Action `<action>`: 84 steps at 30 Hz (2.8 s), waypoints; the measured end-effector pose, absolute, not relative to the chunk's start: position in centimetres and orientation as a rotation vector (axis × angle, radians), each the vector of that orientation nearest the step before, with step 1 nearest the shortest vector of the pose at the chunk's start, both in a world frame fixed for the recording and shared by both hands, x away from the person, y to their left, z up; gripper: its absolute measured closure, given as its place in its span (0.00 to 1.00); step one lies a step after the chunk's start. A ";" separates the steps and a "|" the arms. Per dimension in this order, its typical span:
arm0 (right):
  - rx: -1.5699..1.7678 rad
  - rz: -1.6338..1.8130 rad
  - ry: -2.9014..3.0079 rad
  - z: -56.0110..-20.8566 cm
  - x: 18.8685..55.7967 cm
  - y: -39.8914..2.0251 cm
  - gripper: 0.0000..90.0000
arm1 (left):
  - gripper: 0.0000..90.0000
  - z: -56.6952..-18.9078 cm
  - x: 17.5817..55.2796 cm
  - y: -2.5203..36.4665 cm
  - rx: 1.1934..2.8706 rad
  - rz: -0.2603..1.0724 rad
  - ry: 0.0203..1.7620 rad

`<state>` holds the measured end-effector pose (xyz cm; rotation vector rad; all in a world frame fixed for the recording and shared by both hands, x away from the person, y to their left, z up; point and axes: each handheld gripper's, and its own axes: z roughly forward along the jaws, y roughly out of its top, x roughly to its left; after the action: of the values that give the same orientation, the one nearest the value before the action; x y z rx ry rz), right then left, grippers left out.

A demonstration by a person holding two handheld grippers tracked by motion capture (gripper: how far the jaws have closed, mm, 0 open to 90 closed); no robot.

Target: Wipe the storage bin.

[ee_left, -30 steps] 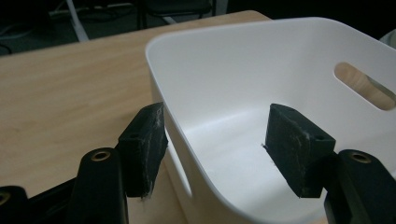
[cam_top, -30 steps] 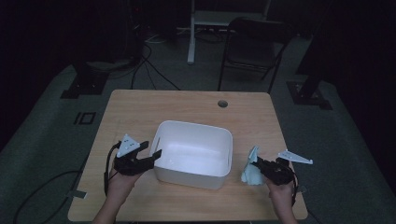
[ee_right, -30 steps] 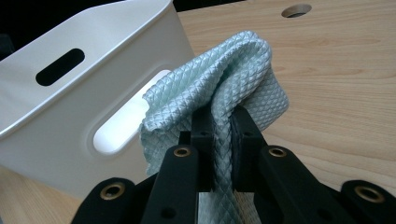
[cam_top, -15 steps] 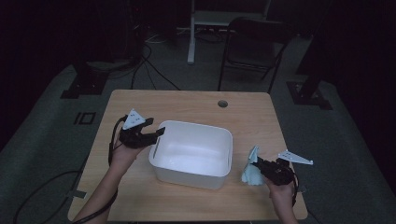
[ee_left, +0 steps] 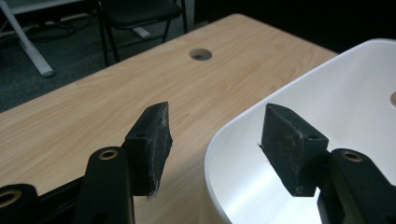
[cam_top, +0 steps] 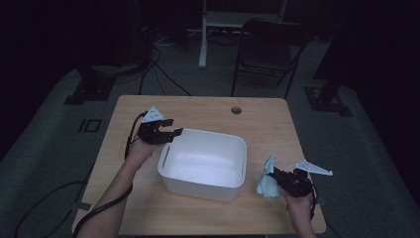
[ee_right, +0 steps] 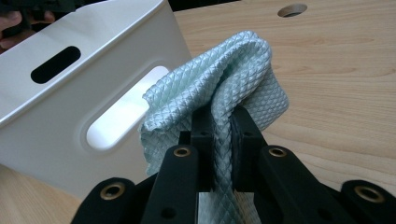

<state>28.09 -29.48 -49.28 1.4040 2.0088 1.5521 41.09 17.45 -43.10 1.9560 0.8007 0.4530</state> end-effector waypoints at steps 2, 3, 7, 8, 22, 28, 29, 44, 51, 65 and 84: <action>1.401 1.552 2.015 -49.3 28.1 -29.5 0.91 | 0.51 -43.3 41.4 17.1 1.978 0.441 0.796; 1.402 1.554 2.013 -49.3 28.1 -29.5 0.91 | 0.54 -43.4 41.6 17.0 1.986 0.425 0.788; 1.411 1.554 2.013 -49.4 28.2 -29.6 0.91 | 0.69 -43.5 41.9 16.4 2.003 0.383 0.763; 1.415 1.559 2.009 -49.5 28.2 -29.7 0.91 | 0.71 -43.5 41.9 16.4 2.006 0.397 0.762; 1.430 1.567 2.010 -49.6 28.3 -29.5 0.91 | 0.92 -43.4 39.4 18.6 1.980 0.380 0.772; 1.432 1.570 2.006 -49.6 28.3 -29.5 0.91 | 0.84 -43.4 38.9 19.0 1.969 0.383 0.788; 1.431 1.571 2.006 -49.6 28.3 -29.4 0.91 | 0.79 -43.4 39.0 18.9 1.971 0.379 0.789; 1.440 1.574 1.994 -49.7 28.3 -29.7 0.91 | 0.86 -44.1 39.5 17.9 2.034 0.351 0.755; 1.436 1.573 1.999 -49.6 28.3 -29.6 0.91 | 0.94 -44.2 37.4 18.5 2.019 0.364 0.796; 1.446 1.576 1.999 -49.7 28.4 -29.8 0.91 | 0.84 -44.9 37.9 17.6 1.967 0.328 0.817; 1.435 1.568 2.016 -49.7 28.5 -29.4 0.91 | 0.96 -45.3 33.9 18.5 1.904 0.468 0.945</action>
<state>28.54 -29.39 -49.73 1.4349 2.0160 1.5680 33.89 18.53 -45.35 1.9036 0.9454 0.4681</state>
